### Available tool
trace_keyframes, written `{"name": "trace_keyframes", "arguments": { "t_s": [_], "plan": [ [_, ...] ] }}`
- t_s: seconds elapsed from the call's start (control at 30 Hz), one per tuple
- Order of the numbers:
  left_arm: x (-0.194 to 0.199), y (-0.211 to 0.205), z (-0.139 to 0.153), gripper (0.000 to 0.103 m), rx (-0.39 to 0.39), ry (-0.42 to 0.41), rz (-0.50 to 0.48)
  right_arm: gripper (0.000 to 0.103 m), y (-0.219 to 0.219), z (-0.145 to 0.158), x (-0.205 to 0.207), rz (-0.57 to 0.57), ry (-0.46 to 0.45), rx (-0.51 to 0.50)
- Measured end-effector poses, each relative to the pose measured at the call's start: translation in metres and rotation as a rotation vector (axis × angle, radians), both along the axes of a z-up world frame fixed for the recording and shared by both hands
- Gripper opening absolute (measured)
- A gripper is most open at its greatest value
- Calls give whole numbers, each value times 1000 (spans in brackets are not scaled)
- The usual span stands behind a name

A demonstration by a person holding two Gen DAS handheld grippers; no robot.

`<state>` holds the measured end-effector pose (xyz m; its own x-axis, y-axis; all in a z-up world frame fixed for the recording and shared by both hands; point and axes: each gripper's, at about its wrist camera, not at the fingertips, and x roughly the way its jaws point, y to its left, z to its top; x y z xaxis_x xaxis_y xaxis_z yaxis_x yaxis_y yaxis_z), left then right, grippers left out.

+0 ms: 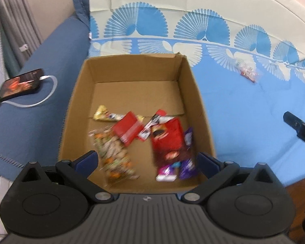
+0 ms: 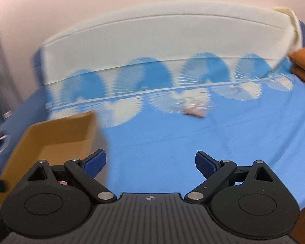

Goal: Organize snacks

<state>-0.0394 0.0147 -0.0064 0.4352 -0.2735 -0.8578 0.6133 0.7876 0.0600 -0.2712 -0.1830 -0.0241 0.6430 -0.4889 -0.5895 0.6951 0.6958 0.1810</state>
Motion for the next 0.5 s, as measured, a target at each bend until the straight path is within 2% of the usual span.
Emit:
{"name": "trace_keyframes", "arguments": {
  "t_s": [0.13,0.37,0.5],
  "plan": [
    [26,-44,-2,103,-11,30,29,97,-87,-27,23,-28,21,-13],
    [68,-111,-13,103,-11,67,43,97,-236,-103,125,-16,117,-10],
    [94,-141,-27,103,-14,98,48,97,-287,-144,174,-48,162,41]
  ]
}}
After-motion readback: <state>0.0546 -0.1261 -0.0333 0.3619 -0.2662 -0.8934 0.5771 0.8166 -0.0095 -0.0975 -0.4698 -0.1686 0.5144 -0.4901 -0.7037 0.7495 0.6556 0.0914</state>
